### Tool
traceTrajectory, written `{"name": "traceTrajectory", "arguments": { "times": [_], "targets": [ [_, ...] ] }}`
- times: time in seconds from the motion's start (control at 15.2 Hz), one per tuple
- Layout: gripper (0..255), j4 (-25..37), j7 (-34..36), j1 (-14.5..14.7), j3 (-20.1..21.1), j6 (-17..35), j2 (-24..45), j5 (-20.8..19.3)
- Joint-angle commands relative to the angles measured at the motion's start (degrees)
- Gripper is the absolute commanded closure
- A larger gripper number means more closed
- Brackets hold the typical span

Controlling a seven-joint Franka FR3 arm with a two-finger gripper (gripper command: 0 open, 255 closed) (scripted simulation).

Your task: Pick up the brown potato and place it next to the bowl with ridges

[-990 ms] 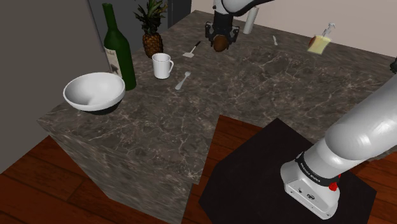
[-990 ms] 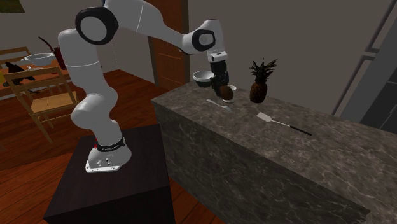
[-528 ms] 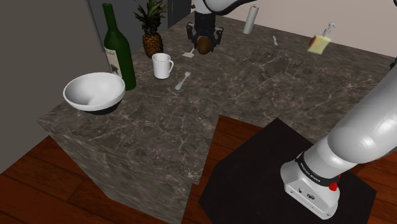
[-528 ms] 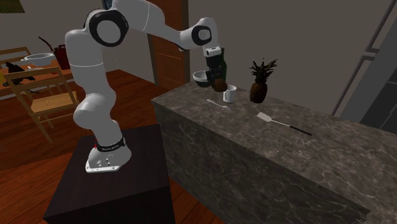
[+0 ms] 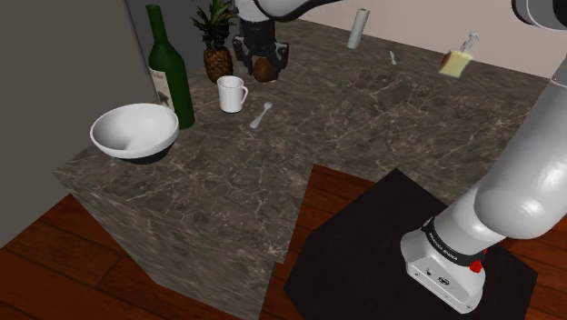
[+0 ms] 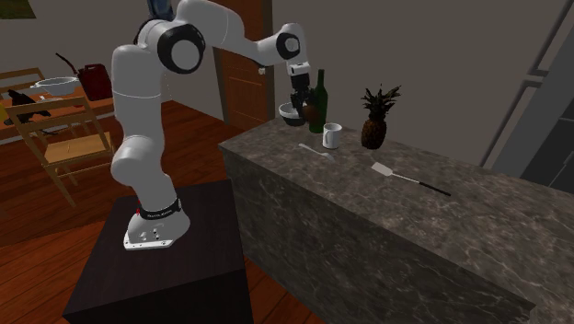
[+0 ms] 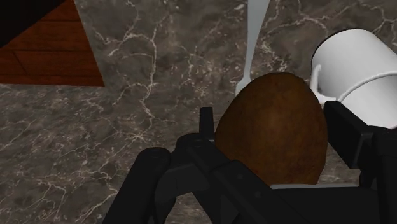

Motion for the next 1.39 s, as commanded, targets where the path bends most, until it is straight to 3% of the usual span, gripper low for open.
{"name": "traceTrajectory", "arguments": {
  "times": [0.0,0.73,1.32],
  "targets": [
    [255,3.20,2.87,2.50,0.75,-1.83,2.72,-1.28],
    [255,30.15,11.83,19.03,1.20,-15.40,20.99,-8.07],
    [255,23.33,14.15,17.62,1.02,-9.09,21.13,-8.46]
  ]
}}
